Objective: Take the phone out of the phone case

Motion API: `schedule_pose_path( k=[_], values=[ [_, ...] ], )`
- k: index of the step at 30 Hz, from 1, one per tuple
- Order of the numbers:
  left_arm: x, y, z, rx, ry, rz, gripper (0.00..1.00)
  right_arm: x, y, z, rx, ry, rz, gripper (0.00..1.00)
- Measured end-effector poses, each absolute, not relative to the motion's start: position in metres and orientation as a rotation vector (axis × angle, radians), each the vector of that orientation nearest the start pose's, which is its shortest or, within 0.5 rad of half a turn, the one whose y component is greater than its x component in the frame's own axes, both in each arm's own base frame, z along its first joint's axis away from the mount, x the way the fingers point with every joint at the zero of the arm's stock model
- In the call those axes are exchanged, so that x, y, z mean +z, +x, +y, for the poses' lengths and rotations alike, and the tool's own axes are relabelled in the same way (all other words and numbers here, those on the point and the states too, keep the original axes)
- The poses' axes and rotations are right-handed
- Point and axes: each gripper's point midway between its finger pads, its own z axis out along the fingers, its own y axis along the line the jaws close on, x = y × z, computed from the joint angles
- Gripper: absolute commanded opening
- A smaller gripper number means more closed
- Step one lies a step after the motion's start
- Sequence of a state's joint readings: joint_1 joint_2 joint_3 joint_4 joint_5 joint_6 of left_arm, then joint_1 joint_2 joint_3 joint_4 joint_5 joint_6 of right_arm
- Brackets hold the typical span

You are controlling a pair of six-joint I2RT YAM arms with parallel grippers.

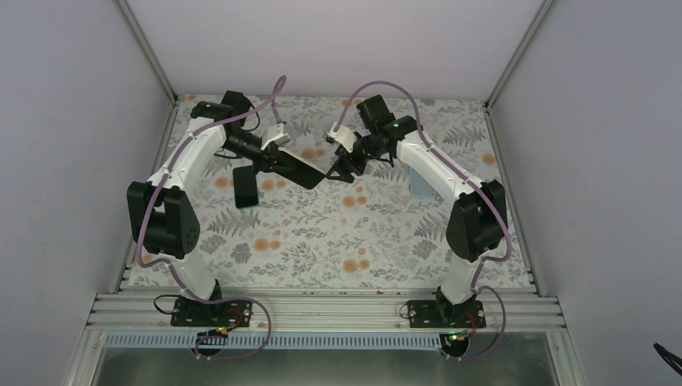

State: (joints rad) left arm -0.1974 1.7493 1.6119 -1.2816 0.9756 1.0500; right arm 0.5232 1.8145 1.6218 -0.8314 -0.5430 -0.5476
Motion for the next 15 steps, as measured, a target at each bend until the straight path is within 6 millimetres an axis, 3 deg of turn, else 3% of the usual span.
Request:
schedule_pose_path(
  k=[15],
  values=[
    [0.230,0.312,-0.204,-1.013,1.502,1.861,0.02,0.188,0.359,0.302,0.636,-1.451,2.070,0.86]
  ],
)
